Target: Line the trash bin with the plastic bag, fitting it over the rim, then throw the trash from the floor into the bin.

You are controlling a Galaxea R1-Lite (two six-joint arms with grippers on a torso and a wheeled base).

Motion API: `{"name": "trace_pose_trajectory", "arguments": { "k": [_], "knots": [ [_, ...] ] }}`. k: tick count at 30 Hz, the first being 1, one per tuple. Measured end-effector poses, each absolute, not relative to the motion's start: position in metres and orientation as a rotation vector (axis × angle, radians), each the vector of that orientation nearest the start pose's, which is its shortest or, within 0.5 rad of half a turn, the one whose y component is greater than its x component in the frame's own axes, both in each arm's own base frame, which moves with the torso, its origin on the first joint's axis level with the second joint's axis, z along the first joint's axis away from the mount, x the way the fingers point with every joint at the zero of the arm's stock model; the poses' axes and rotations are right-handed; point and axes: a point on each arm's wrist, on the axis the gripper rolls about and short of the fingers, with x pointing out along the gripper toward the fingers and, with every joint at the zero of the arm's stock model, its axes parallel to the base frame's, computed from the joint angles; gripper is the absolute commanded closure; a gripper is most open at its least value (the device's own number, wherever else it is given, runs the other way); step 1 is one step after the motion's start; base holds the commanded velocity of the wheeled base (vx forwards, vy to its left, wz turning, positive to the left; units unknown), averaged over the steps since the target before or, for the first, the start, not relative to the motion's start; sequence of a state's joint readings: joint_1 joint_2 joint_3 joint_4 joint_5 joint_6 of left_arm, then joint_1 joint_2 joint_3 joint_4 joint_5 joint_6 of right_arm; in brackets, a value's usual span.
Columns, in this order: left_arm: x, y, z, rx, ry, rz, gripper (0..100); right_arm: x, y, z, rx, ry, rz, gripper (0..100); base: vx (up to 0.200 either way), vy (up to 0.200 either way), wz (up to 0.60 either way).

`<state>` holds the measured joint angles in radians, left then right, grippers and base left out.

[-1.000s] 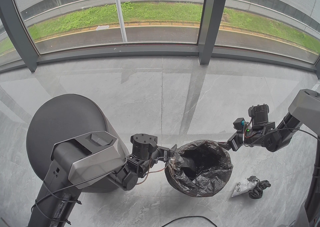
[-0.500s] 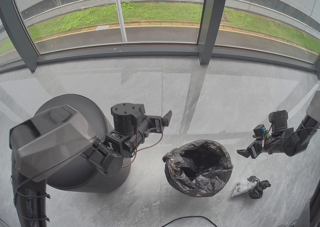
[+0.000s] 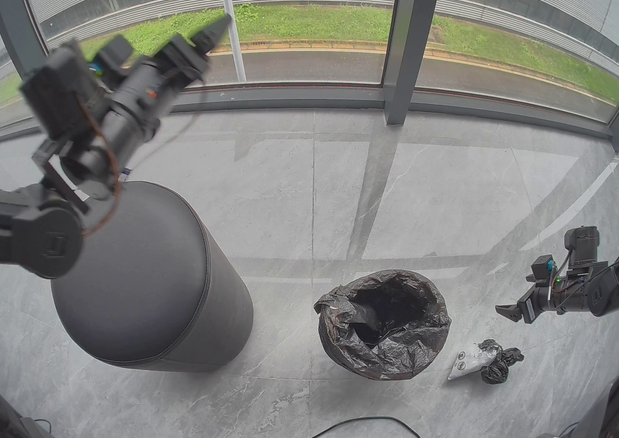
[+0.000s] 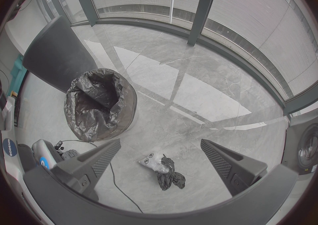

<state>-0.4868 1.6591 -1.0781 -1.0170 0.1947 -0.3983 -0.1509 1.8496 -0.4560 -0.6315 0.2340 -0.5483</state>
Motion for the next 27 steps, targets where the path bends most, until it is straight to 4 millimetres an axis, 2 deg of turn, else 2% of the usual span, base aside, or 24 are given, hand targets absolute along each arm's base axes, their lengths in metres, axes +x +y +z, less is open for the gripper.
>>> {"name": "trace_pose_trajectory", "arguments": {
  "k": [3, 6, 10, 16, 20, 23, 27],
  "knots": [
    [0.252, -0.096, 0.329, -0.679, -0.409, -0.304, 0, 0.245, -0.033, 0.066, -0.383, 0.694, 0.276, 0, -0.2, 0.0, 0.0],
    [0.228, -0.064, 0.337, -0.851, -0.441, -0.266, 0, 0.231, -0.03, 0.074, -0.395, 0.681, 0.27, 0, -0.2, 0.0, 0.0],
    [0.194, -0.04, 0.339, -1.0, -0.432, -0.237, 0, 0.211, -0.024, 0.083, -0.414, 0.665, 0.269, 0, -0.2, 0.0, 0.0],
    [0.148, -0.026, 0.319, -1.049, -0.312, -0.241, 0, 0.179, -0.016, 0.091, -0.438, 0.644, 0.257, 0, -0.2, 0.0, 0.0],
    [0.131, -0.025, 0.305, -1.056, -0.255, -0.284, 0, 0.165, -0.014, 0.093, -0.448, 0.628, 0.252, 0, -0.15, 0.0, 0.0],
    [0.127, -0.025, 0.295, -1.051, -0.216, -0.3, 0, 0.163, -0.014, 0.094, -0.45, 0.623, 0.251, 0, 0.0, 0.0, 0.0],
    [0.124, -0.026, 0.28, -1.027, -0.154, -0.323, 0, 0.181, -0.015, 0.099, -0.453, 0.607, 0.248, 0, 0.0, 0.0, 0.0]
  ]
}}
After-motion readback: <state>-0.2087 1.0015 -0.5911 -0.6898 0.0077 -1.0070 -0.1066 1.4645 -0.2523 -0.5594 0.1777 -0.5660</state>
